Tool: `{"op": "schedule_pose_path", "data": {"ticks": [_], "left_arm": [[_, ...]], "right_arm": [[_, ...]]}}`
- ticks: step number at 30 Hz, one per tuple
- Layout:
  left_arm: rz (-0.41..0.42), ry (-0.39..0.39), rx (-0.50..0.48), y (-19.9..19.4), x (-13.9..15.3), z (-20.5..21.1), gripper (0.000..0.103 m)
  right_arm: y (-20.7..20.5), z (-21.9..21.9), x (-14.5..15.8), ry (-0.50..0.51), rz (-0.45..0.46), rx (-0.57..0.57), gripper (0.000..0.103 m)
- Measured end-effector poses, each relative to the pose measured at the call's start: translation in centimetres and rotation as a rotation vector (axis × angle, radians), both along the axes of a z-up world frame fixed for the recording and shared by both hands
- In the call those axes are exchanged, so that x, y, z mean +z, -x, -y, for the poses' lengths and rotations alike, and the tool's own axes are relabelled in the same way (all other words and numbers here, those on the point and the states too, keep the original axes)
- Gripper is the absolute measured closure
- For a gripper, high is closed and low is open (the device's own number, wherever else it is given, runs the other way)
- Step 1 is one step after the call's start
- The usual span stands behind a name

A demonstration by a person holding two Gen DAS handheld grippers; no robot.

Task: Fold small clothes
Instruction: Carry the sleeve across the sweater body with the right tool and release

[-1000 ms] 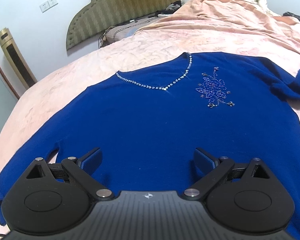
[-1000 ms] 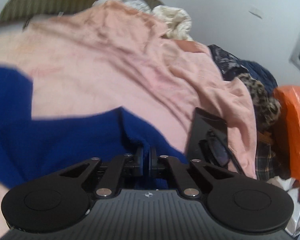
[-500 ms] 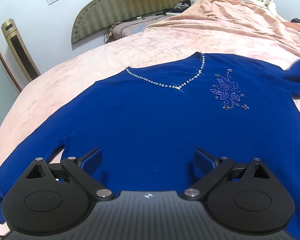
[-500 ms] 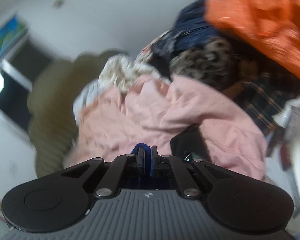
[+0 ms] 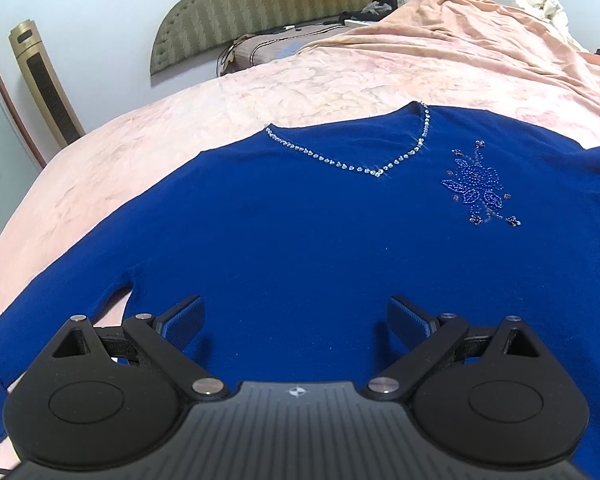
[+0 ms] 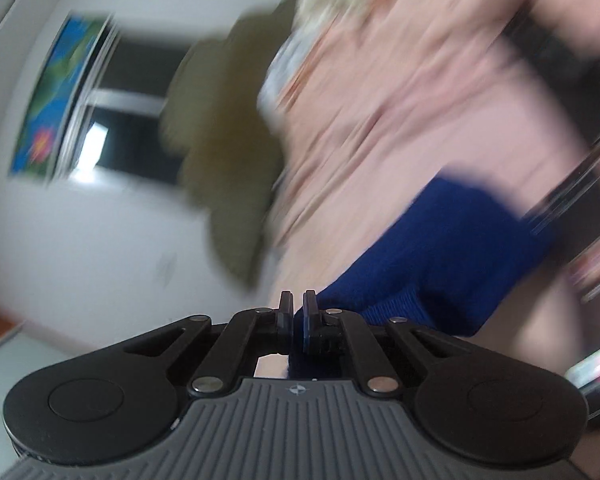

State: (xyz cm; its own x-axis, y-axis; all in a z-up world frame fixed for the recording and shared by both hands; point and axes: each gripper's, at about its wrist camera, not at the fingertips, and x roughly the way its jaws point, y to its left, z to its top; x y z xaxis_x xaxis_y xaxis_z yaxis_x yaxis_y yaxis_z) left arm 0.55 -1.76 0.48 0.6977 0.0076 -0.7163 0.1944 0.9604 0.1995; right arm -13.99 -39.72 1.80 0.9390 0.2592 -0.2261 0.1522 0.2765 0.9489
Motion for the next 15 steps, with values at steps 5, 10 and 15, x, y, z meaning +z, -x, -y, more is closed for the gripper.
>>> {"op": "schedule_pose_path", "data": {"ticks": [5,10,15], "left_arm": [[-0.001,-0.013,-0.004,0.5,0.2,-0.2,0.005],[0.039,-0.044,0.021,1.0,0.5,-1.4,0.005],[-0.01,-0.021,0.066,-0.2,-0.2,-2.3,0.004]], "right_arm": [[-10.9,-8.1,-1.1,-0.113,0.057,0.292,0.078],[-16.1,-11.6,-1.2,0.185,-0.068,0.331,0.051],[-13.3,-15.4,1.9,0.871,-0.142,0.298,0.051]]}}
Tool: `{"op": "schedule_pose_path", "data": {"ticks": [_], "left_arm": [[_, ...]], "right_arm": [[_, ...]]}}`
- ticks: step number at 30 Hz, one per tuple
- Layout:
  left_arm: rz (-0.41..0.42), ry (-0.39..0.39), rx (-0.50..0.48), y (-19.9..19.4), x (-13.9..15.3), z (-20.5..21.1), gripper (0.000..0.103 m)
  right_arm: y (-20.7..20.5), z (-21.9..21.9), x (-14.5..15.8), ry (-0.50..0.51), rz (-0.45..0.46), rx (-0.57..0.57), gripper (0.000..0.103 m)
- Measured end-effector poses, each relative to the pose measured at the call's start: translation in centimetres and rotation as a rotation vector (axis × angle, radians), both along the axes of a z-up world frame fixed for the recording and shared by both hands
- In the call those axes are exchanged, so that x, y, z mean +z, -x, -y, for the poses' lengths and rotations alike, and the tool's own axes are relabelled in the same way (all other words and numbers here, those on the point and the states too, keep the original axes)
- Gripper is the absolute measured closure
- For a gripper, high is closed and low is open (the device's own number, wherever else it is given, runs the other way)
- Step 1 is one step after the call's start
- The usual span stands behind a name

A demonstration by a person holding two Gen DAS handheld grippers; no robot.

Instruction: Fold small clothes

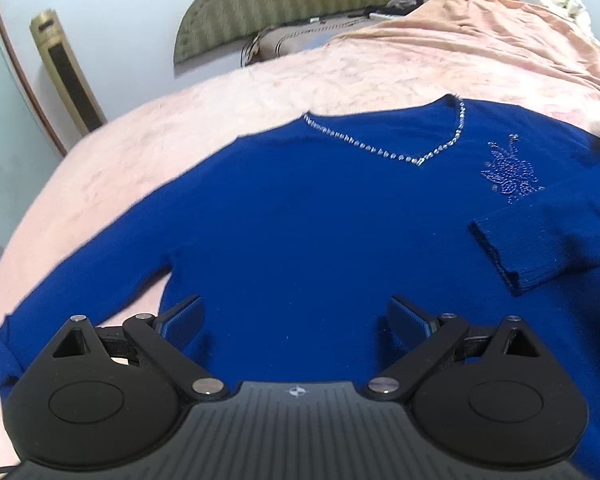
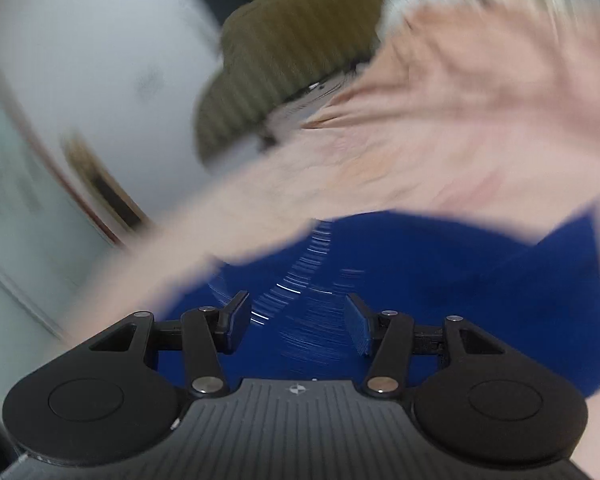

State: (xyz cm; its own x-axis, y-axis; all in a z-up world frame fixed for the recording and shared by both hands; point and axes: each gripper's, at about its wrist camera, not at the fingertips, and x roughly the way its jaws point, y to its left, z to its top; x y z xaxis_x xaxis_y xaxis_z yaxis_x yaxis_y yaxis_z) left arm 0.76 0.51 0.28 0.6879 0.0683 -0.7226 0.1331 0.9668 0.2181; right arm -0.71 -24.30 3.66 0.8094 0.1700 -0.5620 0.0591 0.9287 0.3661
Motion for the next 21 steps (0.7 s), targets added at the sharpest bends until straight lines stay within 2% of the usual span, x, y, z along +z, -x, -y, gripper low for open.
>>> {"op": "schedule_pose_path", "data": {"ticks": [2,6,8,11,12,13,14,16,18,21], "left_arm": [[-0.002,0.002,0.009,-0.2,-0.1,-0.1,0.005],[0.006,-0.013,0.006,0.0,0.0,0.1,0.004],[0.013,-0.016,-0.001,0.2,0.1,0.3,0.004],[0.015,-0.031,-0.01,0.4,0.0,0.6,0.004],[0.015,-0.034,-0.012,0.4,0.0,0.7,0.004],[0.018,-0.034,-0.014,0.5,0.1,0.7,0.004],[0.022,-0.034,-0.016,0.6,0.2,0.6,0.004],[0.032,-0.034,-0.016,0.6,0.4,0.4,0.004],[0.036,-0.034,-0.005,0.4,0.5,0.1,0.004],[0.025,-0.011,0.012,0.0,0.4,-0.7,0.005]], "right_arm": [[1.3,-3.5,-0.5,0.268,-0.011,0.135,0.048],[3.9,-9.0,-3.6,0.681,-0.032,0.385,0.048],[4.2,-11.1,-5.1,0.818,-0.05,0.466,0.049],[5.3,-12.6,-6.6,0.938,0.018,0.484,0.048],[5.0,-13.0,-6.7,0.944,0.035,0.478,0.052],[4.5,-13.2,-7.0,0.938,0.049,0.475,0.06],[4.0,-13.2,-7.2,0.908,0.052,0.488,0.095],[3.1,-12.5,-7.1,0.817,0.041,0.48,0.098],[2.4,-10.0,-5.2,0.657,0.048,0.427,0.099],[0.6,-2.0,-0.1,0.408,0.084,0.189,0.099]]}}
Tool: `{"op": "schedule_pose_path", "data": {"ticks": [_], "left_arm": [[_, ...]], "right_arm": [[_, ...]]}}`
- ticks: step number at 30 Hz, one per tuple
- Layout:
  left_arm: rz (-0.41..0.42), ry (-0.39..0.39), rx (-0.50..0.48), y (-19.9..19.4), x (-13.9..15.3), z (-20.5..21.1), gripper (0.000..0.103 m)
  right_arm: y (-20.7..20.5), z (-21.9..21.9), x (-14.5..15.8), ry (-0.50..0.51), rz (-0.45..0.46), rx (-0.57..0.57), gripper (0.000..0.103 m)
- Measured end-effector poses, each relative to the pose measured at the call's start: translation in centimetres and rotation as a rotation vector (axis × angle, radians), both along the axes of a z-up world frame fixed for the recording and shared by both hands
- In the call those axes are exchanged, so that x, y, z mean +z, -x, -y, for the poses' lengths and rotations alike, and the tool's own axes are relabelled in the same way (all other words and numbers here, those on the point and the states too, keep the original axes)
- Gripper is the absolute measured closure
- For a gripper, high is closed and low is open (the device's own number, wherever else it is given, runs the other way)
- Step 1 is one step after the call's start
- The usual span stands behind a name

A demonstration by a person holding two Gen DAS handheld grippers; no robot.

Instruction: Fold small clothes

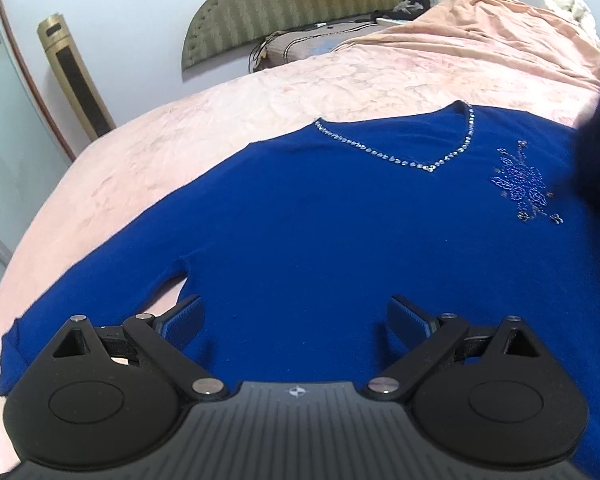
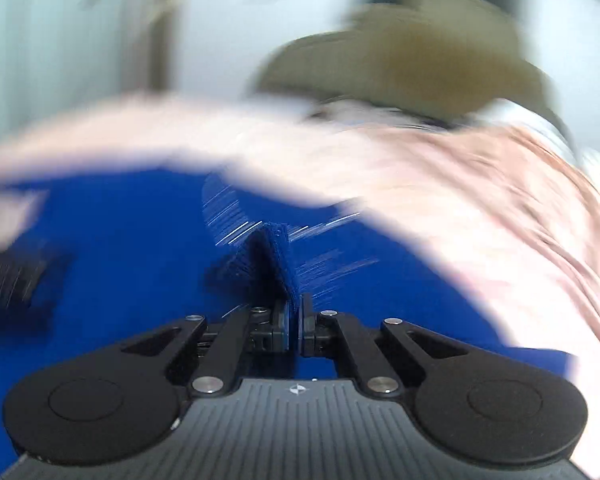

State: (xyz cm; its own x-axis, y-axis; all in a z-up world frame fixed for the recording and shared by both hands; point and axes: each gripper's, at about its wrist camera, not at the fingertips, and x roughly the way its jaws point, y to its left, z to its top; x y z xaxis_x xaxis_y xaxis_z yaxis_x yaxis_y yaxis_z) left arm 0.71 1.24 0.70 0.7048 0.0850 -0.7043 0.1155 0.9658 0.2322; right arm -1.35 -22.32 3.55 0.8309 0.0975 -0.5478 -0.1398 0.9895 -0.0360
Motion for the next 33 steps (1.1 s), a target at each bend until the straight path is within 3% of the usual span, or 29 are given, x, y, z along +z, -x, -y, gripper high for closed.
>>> {"op": "schedule_pose_path", "data": {"ticks": [3,5,7,11,15,18,23,28,33], "left_arm": [[-0.002,0.017,0.013,-0.2,-0.1,-0.7,0.004],[-0.006,0.019,0.021,-0.3,-0.2,-1.0,0.005],[-0.011,0.023,0.029,-0.5,-0.3,-1.3,0.005],[-0.014,0.028,0.034,-0.8,-0.4,-1.5,0.004],[-0.01,0.031,0.031,-0.9,-0.2,-1.6,0.005],[-0.003,0.033,0.029,-0.7,0.0,-1.7,0.005],[-0.006,0.041,0.043,-0.3,-0.1,-2.7,0.004],[-0.015,0.034,0.067,-0.1,-0.4,-4.3,0.004],[-0.031,0.047,0.123,-0.5,-0.9,-6.6,0.004]], "right_arm": [[-0.2,10.2,5.8,-0.179,0.131,-0.275,0.098],[1.3,16.1,9.2,-0.232,0.245,-0.451,0.098],[4.0,21.4,11.6,-0.347,0.352,-0.614,0.098],[9.6,27.1,12.3,-0.453,0.493,-0.852,0.096],[12.0,26.6,10.0,-0.486,0.541,-0.972,0.095],[9.5,22.9,9.8,-0.432,0.551,-0.9,0.095],[0.4,10.1,9.7,-0.308,0.475,-0.532,0.095],[-8.4,-4.9,5.0,-0.35,0.246,-0.169,0.095],[-12.0,-18.0,-1.4,-0.316,0.003,0.036,0.095]]}}
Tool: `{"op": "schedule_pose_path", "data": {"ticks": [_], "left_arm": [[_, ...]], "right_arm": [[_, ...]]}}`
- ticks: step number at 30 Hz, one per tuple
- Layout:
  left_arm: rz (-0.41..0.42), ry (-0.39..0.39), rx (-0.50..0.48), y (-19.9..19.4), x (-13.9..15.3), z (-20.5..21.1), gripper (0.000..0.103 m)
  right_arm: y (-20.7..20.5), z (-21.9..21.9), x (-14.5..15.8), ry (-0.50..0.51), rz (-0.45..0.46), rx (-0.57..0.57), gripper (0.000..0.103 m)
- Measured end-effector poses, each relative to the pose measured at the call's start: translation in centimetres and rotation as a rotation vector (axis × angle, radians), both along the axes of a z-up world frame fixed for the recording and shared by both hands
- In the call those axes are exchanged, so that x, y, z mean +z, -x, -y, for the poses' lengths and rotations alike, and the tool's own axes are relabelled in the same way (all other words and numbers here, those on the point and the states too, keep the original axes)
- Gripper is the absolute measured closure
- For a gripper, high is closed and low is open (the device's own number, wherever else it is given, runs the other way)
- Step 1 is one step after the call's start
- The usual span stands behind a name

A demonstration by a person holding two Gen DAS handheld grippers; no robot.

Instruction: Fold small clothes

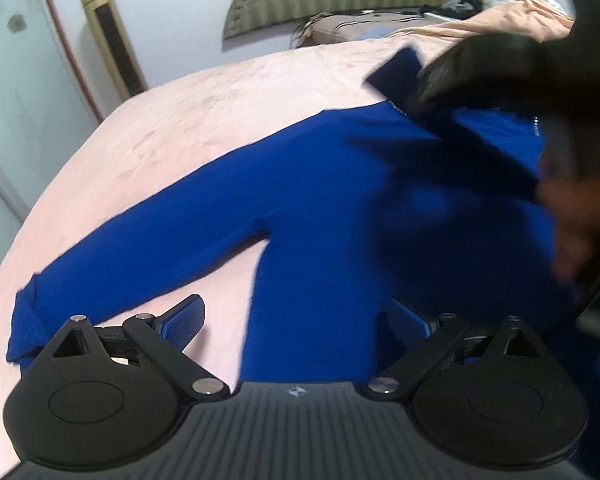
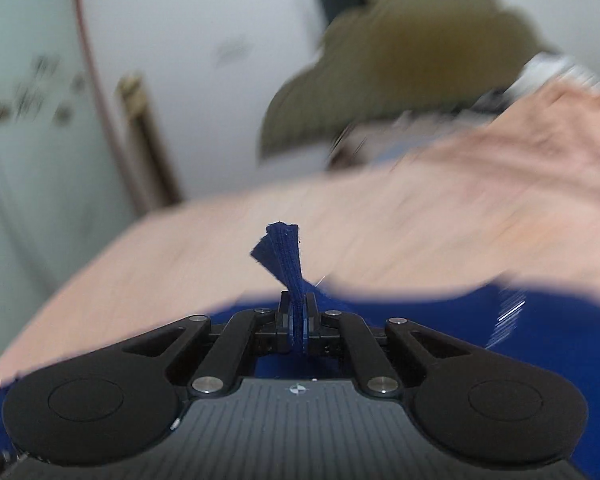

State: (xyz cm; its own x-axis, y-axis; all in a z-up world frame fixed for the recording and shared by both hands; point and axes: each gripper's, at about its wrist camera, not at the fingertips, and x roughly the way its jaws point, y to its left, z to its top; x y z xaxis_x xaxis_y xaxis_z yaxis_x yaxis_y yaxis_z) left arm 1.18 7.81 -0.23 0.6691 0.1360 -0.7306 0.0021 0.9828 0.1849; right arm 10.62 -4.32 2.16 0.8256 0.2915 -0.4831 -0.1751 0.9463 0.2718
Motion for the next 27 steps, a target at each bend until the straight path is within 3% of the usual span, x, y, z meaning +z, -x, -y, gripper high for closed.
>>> {"op": "schedule_pose_path", "data": {"ticks": [4,8,11,13,16,17,18,23,26,27], "left_arm": [[-0.027,0.027,0.033,-0.5,-0.5,-1.3,0.004],[-0.022,0.036,0.043,-0.5,-0.5,-1.9,0.004],[-0.024,0.04,0.043,-0.4,-0.5,-2.0,0.004],[-0.017,0.034,0.043,-0.3,-0.4,-1.9,0.004],[-0.02,0.027,0.057,-0.3,-0.5,-2.0,0.004],[-0.025,0.033,0.061,-0.4,-0.5,-2.0,0.004],[-0.028,0.037,0.065,-0.6,-0.5,-1.9,0.004],[-0.014,0.008,0.068,-0.4,-0.1,-1.4,0.004],[-0.013,-0.009,0.059,-0.2,0.0,-0.9,0.004],[-0.012,-0.012,0.058,-0.1,0.0,-0.9,0.004]], "right_arm": [[-1.0,-4.2,-2.0,0.017,-0.042,0.061,0.095],[-1.3,-3.7,-3.0,0.035,-0.063,0.08,0.095],[-1.5,-2.7,-4.8,0.011,-0.134,0.138,0.084],[-1.1,-1.9,-4.8,-0.057,-0.169,0.175,0.078],[0.3,-0.1,-3.8,-0.233,-0.137,0.227,0.072],[0.7,0.4,-3.5,-0.289,-0.129,0.235,0.061],[0.6,0.8,-3.5,-0.32,-0.13,0.229,0.06],[-0.2,-0.2,-5.5,-0.169,-0.279,0.129,0.064],[1.4,0.6,-3.8,-0.202,-0.235,0.105,0.057],[2.3,0.8,-2.9,-0.183,-0.193,0.107,0.045]]}}
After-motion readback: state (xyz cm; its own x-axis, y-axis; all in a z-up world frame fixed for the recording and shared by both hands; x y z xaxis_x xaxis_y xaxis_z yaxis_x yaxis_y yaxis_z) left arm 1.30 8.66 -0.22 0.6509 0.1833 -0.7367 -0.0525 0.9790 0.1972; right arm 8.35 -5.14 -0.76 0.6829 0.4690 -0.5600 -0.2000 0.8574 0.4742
